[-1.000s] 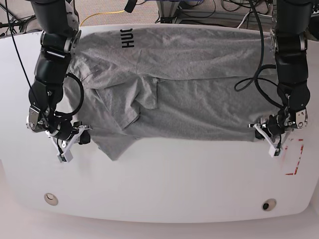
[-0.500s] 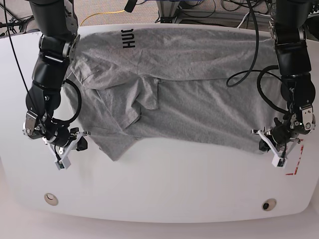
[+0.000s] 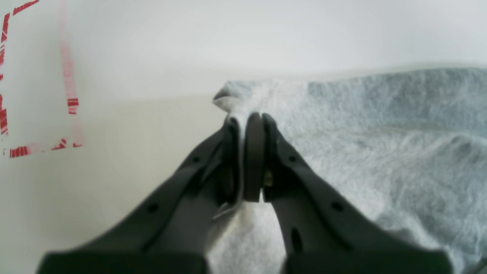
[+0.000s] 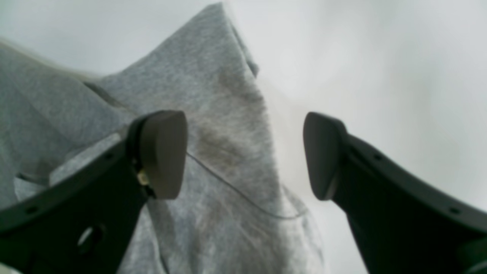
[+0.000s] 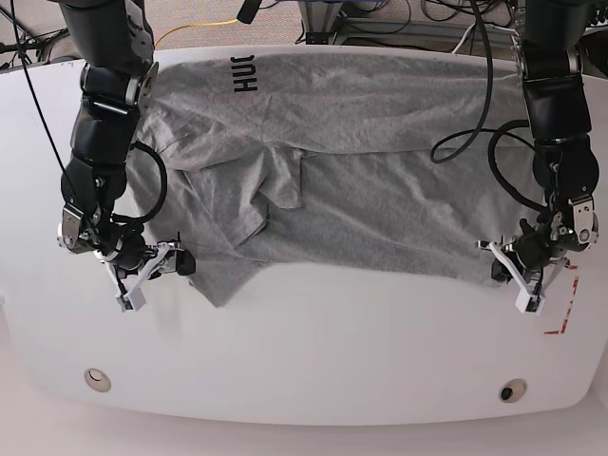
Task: Fold the T-shirt properly
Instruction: 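Fold the hem over toward the collar with both grippers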
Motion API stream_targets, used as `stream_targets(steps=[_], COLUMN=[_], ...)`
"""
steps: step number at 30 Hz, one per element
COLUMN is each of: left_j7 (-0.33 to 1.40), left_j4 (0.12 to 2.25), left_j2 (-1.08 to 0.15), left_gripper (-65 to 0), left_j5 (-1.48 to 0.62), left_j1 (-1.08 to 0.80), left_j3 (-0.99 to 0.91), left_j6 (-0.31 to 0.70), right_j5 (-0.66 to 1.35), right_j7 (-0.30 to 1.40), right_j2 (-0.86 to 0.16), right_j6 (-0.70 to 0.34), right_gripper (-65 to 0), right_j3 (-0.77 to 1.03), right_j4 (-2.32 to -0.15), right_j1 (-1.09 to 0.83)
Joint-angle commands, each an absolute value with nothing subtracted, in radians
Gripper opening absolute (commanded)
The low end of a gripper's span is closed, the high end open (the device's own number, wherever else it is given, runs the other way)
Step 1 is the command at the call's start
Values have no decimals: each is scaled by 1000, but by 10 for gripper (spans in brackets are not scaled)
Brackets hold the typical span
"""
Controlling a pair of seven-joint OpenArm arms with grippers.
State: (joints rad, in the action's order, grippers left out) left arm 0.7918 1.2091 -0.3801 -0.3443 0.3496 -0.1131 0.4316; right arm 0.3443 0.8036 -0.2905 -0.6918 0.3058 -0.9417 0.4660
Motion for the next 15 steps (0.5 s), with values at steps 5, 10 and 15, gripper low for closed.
stream_targets(steps=[5, 10, 15], left_j7=[769, 769, 769], left_j4=[1231, 1231, 1231], left_j2=[-397, -397, -397], left_gripper=[-650, -650, -650], left_j5=[-352, -352, -352], left_j1=[361, 360, 358], left_j3=[-120, -120, -120], left_j6=[432, 433, 433], right_j5=[352, 352, 352], right_j7=[716, 711, 711], right_j2=[-308, -305, -305], right_j6=[-698, -698, -698], right_gripper=[-192, -312, -650], right_j3=[309, 308, 302], right_j4=[-863, -863, -860], right_j1=[466, 463, 469])
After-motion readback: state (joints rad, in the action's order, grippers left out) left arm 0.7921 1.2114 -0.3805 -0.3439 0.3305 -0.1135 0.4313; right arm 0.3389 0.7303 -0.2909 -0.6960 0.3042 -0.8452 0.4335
